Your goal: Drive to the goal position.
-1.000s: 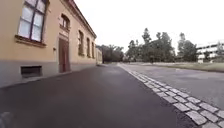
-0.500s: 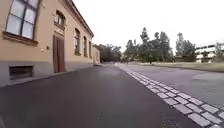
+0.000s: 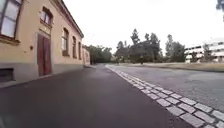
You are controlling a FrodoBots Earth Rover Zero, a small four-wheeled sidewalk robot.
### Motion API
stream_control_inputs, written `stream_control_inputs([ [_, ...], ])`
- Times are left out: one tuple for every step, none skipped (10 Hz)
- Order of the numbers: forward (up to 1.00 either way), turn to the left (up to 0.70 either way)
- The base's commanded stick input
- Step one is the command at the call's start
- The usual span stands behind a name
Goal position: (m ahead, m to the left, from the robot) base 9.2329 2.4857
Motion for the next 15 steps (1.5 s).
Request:
stream_control_inputs([
  [0.7,0.0],
  [0.7,0.08],
  [0.7,0.14],
  [0.7,0.14],
  [0.7,0.08],
  [0.7,0.0],
  [0.7,0.0],
  [0.7,0.0],
  [0.7,0.0],
  [0.7,0.0],
  [0.7,0.0],
  [0.7,0.0],
  [0.7,0.0],
  [0.7,0.01],
  [0.7,0.08],
])
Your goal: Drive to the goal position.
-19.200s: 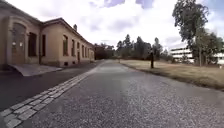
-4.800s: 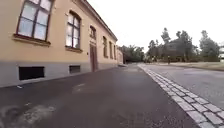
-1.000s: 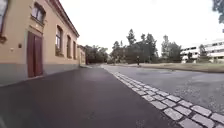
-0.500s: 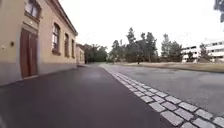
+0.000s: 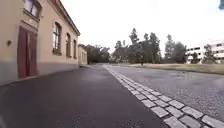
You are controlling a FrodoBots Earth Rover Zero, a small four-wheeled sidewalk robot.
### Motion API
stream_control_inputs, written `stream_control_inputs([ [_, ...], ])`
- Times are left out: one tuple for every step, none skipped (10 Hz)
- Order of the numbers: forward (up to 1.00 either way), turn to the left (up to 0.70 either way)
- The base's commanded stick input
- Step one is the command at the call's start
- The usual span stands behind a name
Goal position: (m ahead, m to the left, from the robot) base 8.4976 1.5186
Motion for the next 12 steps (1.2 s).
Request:
stream_control_inputs([
  [0.7,0.12],
  [0.7,0.14],
  [0.7,0.14],
  [0.7,0.11],
  [0.7,0.0],
  [0.7,0.0],
  [0.7,0.0],
  [0.7,0.0],
  [0.7,0.0],
  [0.7,0.0],
  [0.7,0.0],
  [0.7,0.0],
])
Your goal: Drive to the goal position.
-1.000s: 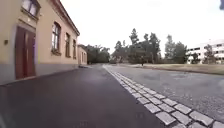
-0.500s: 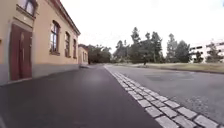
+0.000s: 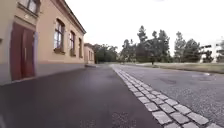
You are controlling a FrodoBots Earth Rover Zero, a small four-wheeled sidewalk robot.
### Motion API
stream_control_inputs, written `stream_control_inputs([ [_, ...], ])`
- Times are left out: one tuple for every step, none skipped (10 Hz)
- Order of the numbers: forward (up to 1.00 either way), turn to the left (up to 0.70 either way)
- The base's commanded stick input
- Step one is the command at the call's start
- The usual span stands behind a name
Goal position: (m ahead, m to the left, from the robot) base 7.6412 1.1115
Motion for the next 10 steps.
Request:
stream_control_inputs([
  [0.7,0.02],
  [0.7,0.07],
  [0.7,0.12],
  [0.7,0.14],
  [0.7,0.14],
  [0.7,0.11],
  [0.7,0.05],
  [0.7,0.0],
  [0.7,0.0],
  [0.7,0.0],
])
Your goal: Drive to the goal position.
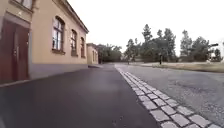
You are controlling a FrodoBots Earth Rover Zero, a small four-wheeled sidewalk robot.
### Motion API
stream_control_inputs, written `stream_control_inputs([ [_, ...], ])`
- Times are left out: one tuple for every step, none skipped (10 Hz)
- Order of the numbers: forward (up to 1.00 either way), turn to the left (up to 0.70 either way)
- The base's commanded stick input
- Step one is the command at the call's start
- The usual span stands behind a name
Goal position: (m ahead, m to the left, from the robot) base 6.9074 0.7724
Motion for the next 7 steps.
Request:
stream_control_inputs([
  [0.7,0.0],
  [0.7,0.0],
  [0.7,0.0],
  [0.7,0.0],
  [0.7,0.0],
  [0.7,0.0],
  [0.7,0.0],
])
